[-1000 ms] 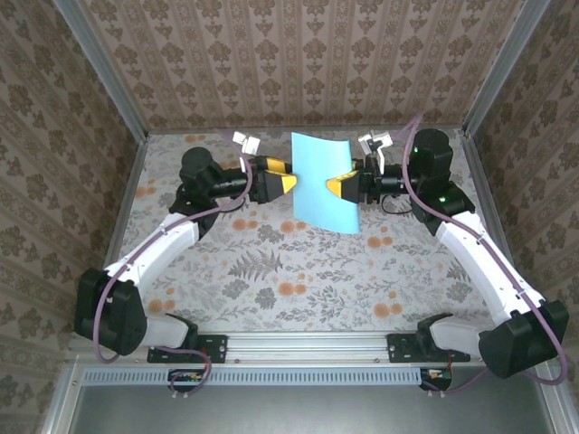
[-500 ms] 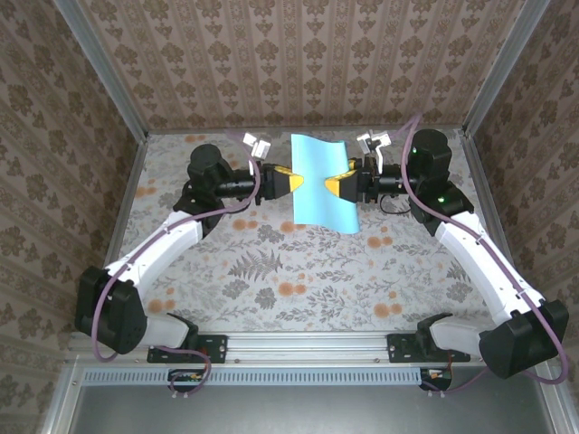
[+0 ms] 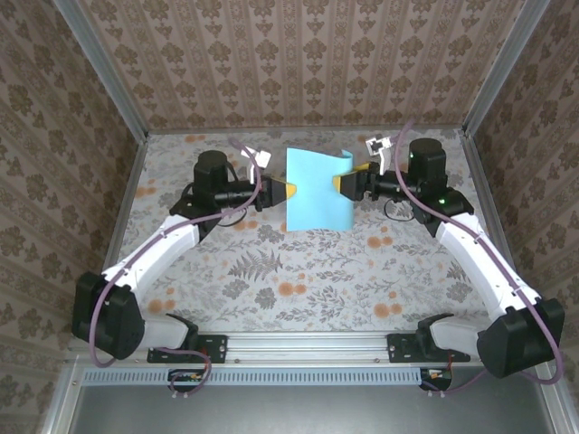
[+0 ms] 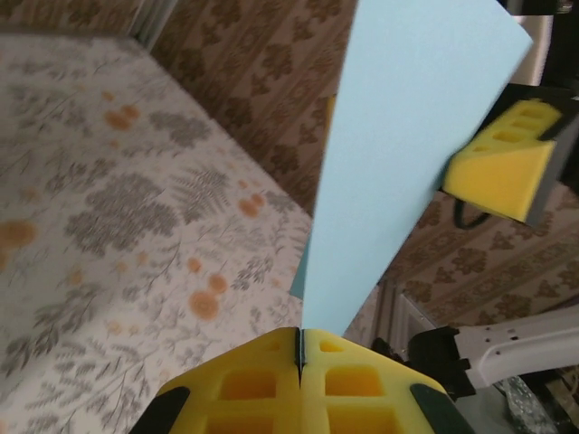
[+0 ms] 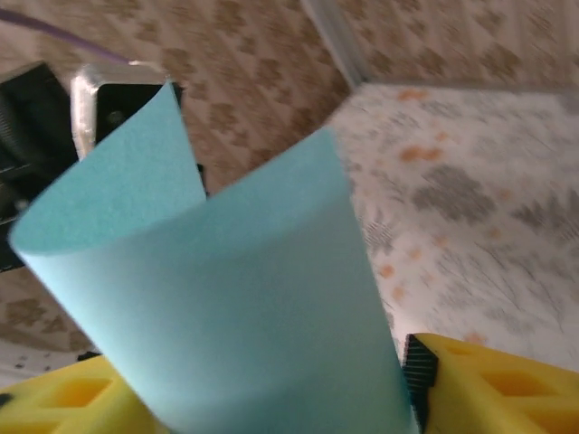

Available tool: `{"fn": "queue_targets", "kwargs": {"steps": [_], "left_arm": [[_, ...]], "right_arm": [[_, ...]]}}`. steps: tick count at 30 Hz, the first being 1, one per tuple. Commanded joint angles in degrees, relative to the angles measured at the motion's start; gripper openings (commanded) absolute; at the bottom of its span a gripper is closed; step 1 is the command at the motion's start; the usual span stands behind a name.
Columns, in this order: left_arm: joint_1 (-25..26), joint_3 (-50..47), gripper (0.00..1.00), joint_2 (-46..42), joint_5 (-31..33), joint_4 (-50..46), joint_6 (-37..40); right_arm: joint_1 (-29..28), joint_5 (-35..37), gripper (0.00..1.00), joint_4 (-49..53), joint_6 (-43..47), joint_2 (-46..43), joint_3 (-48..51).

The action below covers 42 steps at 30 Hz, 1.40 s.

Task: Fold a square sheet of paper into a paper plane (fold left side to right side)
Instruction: Place a square sheet of paper at the center of the table, then first fold in half a square sheet of paper at the center of the table.

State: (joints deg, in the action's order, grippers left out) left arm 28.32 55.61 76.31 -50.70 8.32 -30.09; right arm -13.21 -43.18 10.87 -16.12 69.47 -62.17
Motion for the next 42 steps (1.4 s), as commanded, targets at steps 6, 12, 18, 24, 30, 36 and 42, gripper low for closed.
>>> {"fn": "queue_targets", "kwargs": {"steps": [6, 12, 18, 24, 30, 36, 42], "left_arm": [[-0.3, -6.2, 0.00, 7.2, 8.0, -4.8, -3.2], [-0.2, -7.2, 0.00, 15.4, 11.3, -6.4, -4.7], [-0.1, -6.5, 0.00, 18.8, 15.5, -10.6, -4.9], [-0.1, -4.7, 0.00, 19.3, 16.8, -14.9, -3.3], [-0.1, -2.8, 0.00, 19.9, 17.0, -17.1, -2.3], [-0.1, -1.3, 0.06, 19.8, 16.3, -17.7, -1.9], [0.8, 0.1, 0.27, 20.8, 12.3, -13.2, -4.9]], "right_arm": [[0.2, 16.9, 0.95, 13.4, -0.6, 1.2, 3.2], [0.2, 21.5, 0.94, 14.2, -4.1, 4.3, 6.3], [-0.7, 19.2, 0.75, 10.7, -8.9, 9.4, 8.8], [-4.1, 18.3, 0.49, 6.0, -12.4, 19.0, 8.5], [-6.7, 21.4, 0.38, 6.1, -13.0, 27.6, 5.0], [-8.0, 22.9, 0.36, 7.0, -13.5, 33.0, 4.0], [-8.6, 24.2, 0.35, 8.5, -13.8, 34.9, 5.3]]}}
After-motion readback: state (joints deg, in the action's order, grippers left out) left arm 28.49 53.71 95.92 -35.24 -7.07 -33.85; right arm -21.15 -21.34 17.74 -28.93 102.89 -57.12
